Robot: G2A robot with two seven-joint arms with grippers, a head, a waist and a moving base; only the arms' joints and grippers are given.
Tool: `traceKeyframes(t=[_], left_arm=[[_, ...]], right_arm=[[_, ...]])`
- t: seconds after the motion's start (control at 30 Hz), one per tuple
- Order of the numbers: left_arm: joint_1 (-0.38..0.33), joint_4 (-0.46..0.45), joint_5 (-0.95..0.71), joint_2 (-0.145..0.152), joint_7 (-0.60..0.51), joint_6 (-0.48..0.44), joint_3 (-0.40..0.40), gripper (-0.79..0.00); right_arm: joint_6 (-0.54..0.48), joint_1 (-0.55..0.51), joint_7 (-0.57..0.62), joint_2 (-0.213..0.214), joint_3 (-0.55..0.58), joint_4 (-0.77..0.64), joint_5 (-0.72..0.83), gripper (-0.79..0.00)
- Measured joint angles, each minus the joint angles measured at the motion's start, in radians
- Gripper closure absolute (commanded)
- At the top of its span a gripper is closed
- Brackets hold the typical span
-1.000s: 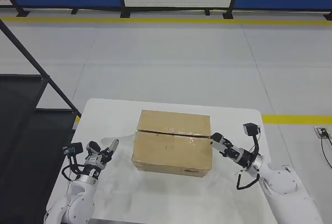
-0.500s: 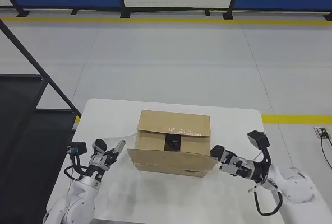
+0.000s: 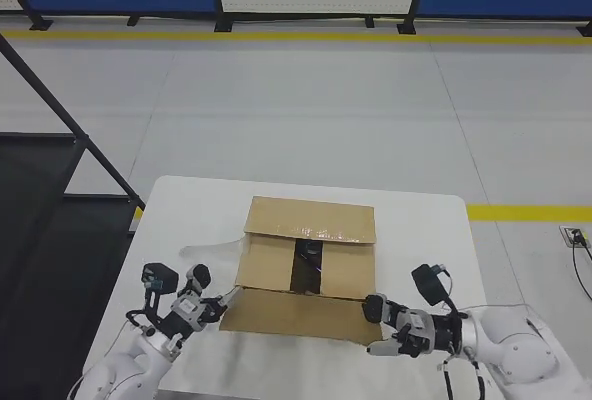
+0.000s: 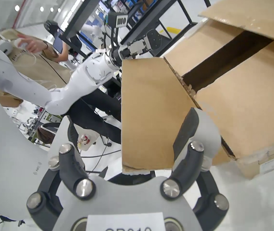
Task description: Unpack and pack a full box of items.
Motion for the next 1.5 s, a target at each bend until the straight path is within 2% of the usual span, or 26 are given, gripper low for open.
traceKeyframes(t=[0.1,0.2,0.43,0.87,0.97,1.23,1.37,1.5], left_arm=[[0.003,0.014,0.034,0.006,-0.044,-0.035,-0.004,-0.785],[0.001,0.029,0.086,0.011,-0.069,-0.043,0.0,-0.785],[-0.009,0.057,0.151,0.014,-0.077,-0.041,0.023,-0.785],[-0.008,0.057,0.151,0.014,-0.077,-0.041,0.023,-0.785],[-0.008,0.057,0.151,0.014,-0.077,-0.041,0.023,-0.785],[-0.008,0.057,0.151,0.014,-0.077,-0.041,0.023,-0.785],[-0.008,0.057,0.151,0.014,-0.077,-0.041,0.023,-0.785],[-0.008,0.057,0.151,0.014,-0.077,-0.041,0.023,-0.785]], right_arm=[[0.007,-0.002,0.007,0.017,-0.019,-0.005,-0.031,-0.785],[0.026,0.007,0.011,0.024,-0.027,0.008,0.014,-0.785],[0.23,0.062,-0.092,0.016,-0.03,0.06,0.271,-0.785],[0.22,0.061,-0.091,0.016,-0.03,0.06,0.267,-0.785],[0.264,0.073,-0.137,0.009,-0.046,0.067,0.282,-0.785],[0.417,0.219,-0.154,-0.023,-0.149,0.233,0.364,-0.785],[0.451,0.289,-0.173,-0.041,-0.197,0.317,0.377,-0.785],[0.465,0.336,-0.267,-0.061,-0.238,0.364,0.315,-0.785]])
